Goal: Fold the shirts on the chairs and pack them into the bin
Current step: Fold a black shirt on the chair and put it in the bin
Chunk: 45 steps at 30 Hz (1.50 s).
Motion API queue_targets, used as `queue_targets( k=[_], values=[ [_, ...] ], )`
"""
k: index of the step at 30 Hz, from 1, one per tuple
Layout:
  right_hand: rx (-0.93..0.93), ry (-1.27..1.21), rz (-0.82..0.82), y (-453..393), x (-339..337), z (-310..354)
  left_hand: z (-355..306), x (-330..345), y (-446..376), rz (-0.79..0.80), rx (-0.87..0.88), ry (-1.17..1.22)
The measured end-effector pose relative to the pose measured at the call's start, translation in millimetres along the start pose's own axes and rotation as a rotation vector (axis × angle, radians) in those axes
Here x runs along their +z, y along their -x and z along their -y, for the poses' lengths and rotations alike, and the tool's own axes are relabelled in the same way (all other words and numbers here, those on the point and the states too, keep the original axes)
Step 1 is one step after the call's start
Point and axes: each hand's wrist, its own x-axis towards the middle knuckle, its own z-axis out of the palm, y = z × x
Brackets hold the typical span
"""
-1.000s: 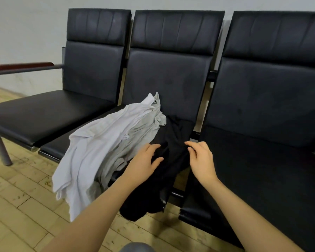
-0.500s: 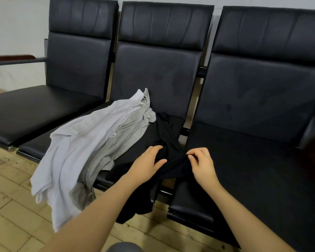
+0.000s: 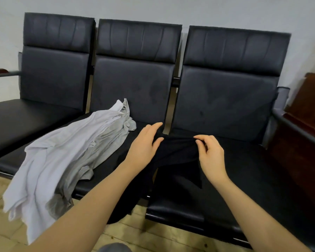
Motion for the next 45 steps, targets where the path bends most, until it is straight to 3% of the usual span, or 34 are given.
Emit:
queue_targets(
  k=[7,16,19,22,26,29,32,34,41,45],
  values=[
    [-0.018,0.091,-0.133,-11,-92,-4,-83,19,-26,-0.030,0.177,0.016],
    [0.101,0.240,-0.196,26,-176,-58,-149,96,-11,0.133,0.283,0.017],
    [0.206,0.308,-0.110,41,-187,-87,-151,129,5,0.267,0.196,0.080],
    [0.281,0.407,0.009,56,-186,-113,-146,156,22,0.341,0.126,-0.004],
    [0.190,0.480,0.108,70,-175,-124,-140,168,33,0.262,0.311,-0.097],
    [0.095,0.507,0.352,69,-167,-127,-139,172,33,0.411,0.437,-0.172],
    [0.251,0.556,0.637,71,-155,-141,-130,179,34,0.632,0.268,-0.245],
    [0.327,0.579,0.725,68,-151,-149,-122,183,30,0.712,0.145,-0.248],
    [0.455,0.536,0.672,44,-144,-175,-100,199,18,0.692,-0.060,-0.182],
    [0.433,0.472,0.539,39,-142,-176,-94,208,11,0.516,-0.093,-0.234]
  ],
)
